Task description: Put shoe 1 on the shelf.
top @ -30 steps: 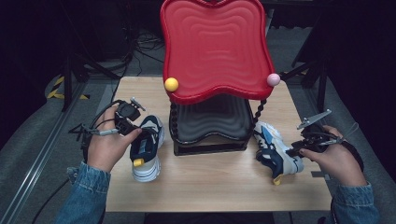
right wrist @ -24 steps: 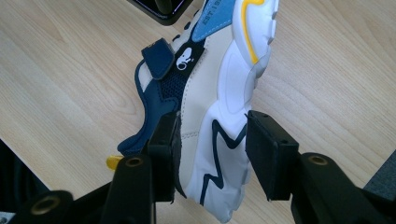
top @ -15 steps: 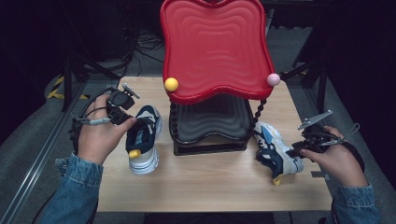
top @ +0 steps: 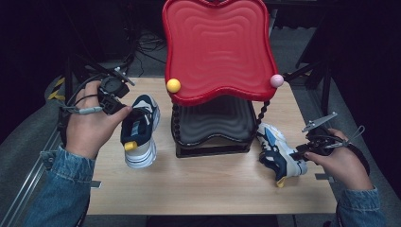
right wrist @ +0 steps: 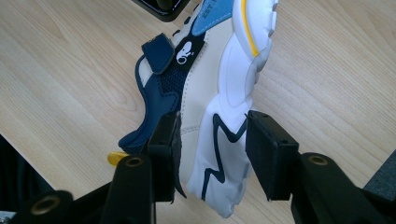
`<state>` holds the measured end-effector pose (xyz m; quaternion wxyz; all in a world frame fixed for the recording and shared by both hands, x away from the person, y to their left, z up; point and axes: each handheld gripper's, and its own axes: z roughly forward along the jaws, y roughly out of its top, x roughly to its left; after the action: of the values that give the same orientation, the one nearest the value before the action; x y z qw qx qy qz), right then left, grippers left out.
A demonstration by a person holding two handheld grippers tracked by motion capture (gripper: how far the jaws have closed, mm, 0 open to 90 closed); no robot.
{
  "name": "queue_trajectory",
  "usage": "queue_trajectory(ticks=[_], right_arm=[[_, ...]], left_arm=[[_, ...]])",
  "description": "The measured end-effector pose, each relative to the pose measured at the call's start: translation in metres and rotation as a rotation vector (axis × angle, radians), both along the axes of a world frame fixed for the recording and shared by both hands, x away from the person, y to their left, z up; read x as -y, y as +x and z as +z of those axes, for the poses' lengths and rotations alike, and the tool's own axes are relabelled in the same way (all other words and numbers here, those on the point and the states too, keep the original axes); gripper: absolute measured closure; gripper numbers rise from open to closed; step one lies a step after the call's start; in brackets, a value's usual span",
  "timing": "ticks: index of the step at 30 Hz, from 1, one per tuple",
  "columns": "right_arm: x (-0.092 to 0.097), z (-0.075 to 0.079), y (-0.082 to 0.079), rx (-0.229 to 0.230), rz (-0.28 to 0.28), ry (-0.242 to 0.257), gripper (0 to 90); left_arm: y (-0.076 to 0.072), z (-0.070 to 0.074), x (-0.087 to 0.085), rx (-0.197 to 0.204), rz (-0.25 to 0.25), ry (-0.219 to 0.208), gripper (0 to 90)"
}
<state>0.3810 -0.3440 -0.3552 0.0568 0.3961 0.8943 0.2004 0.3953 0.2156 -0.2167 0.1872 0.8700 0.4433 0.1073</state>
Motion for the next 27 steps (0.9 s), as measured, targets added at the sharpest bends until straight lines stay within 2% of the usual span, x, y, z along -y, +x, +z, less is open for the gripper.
queue_trajectory(ticks=[5, 9, 15, 16, 20, 27], right_arm=[[0.000, 0.000, -0.001, -0.005, -0.009, 0.007, 57.2], [0.001, 0.000, -0.001, -0.004, -0.011, 0.007, 57.3], [0.002, 0.000, -0.002, -0.008, -0.013, 0.011, 57.2], [0.002, 0.000, -0.002, -0.008, -0.013, 0.011, 57.2], [0.003, 0.001, -0.002, -0.006, -0.014, 0.016, 57.3], [0.005, 0.000, -0.004, -0.009, -0.018, 0.017, 57.2]], left_arm=[[-0.001, 0.017, 0.000, 0.019, 0.015, -0.004, 74.8], [-0.002, 0.026, 0.001, 0.025, 0.018, 0.005, 74.9], [-0.008, 0.051, 0.008, 0.045, 0.015, 0.029, 74.9], [-0.008, 0.051, 0.008, 0.045, 0.015, 0.029, 74.9], [-0.010, 0.066, 0.010, 0.070, 0.012, 0.028, 74.9], [-0.010, 0.089, 0.014, 0.092, 0.013, 0.018, 74.9]])
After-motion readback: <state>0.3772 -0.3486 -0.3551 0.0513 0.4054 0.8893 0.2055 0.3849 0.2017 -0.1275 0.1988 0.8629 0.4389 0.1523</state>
